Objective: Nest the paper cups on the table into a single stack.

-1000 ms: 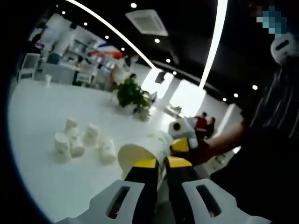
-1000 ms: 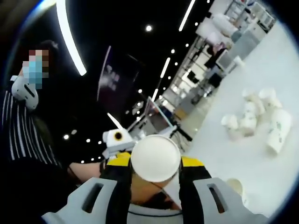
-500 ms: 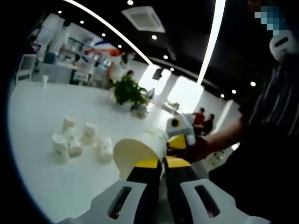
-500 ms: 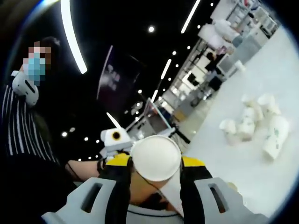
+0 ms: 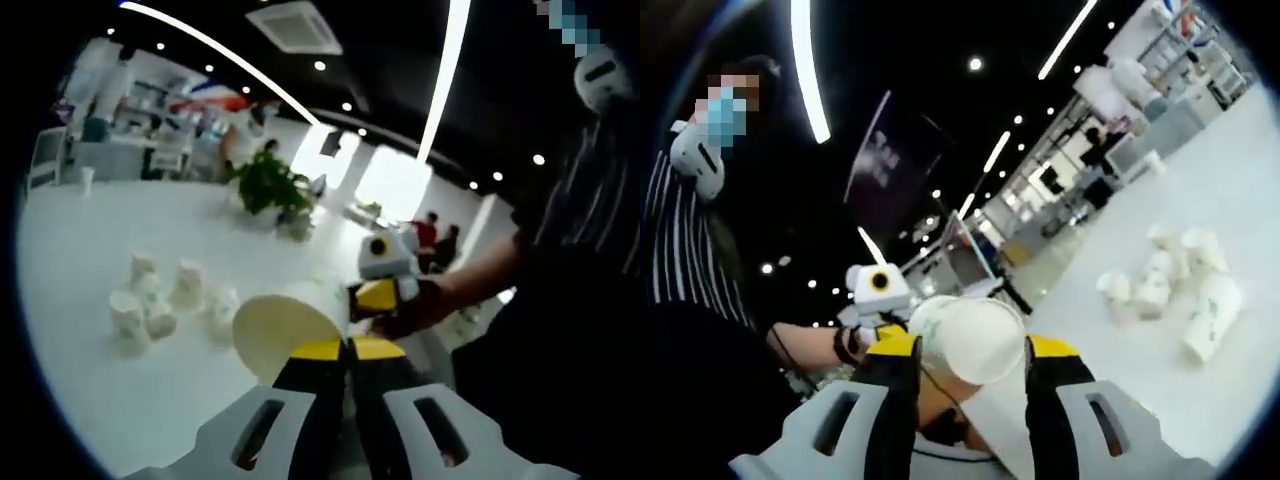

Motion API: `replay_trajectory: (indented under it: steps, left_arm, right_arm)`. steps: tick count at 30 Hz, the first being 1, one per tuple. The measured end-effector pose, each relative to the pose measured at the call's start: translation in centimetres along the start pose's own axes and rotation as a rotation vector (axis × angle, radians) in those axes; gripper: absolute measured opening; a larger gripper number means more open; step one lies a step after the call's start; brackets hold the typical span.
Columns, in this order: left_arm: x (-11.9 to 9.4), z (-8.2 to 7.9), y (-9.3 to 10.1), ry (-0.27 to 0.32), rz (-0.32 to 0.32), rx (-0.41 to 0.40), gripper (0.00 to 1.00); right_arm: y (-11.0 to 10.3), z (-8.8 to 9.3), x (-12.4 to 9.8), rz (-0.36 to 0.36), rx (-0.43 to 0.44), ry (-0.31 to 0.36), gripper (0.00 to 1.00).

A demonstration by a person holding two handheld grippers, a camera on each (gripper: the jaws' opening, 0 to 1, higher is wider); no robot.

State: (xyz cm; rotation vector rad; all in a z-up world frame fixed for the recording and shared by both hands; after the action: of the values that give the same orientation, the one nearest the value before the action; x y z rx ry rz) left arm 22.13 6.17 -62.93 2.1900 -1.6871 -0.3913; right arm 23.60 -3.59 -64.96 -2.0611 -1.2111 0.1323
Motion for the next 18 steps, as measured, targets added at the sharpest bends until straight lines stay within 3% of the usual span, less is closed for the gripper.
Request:
replay_trajectory:
  steps: [6, 9, 18]
  left_arm:
    - [0.5, 0.1, 0.1, -0.043, 0.007, 0.010, 0.00]
    - [0.7, 0.4, 0.1, -0.075, 0.018, 0.017, 0.00]
    - [1.4, 0.8, 0.1, -0.132, 0.037, 0.028, 0.00]
  right_arm:
    - [0.0, 0.1, -0.5, -0.018, -0.150, -0.027, 0.42]
    - [0.2, 0.2, -0.8, -0.014, -0.238, -0.039, 0.51]
    - [0.0, 0.5, -1.5, -0.018, -0.365, -0.108, 0.65]
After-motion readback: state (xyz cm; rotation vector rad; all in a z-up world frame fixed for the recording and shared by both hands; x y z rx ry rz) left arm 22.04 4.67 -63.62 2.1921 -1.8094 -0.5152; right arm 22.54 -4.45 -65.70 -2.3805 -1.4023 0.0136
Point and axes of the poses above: the point that each gripper's makers call its tool centre point, and the gripper's own axes: x roughly forward along the fingers, y roughly to its right, z roughly out of its underside, the point moved 3 cm from there along -x, roughly backward along the fingers, and after that the axes turned 14 degrees about y, right-handed, at the moved point
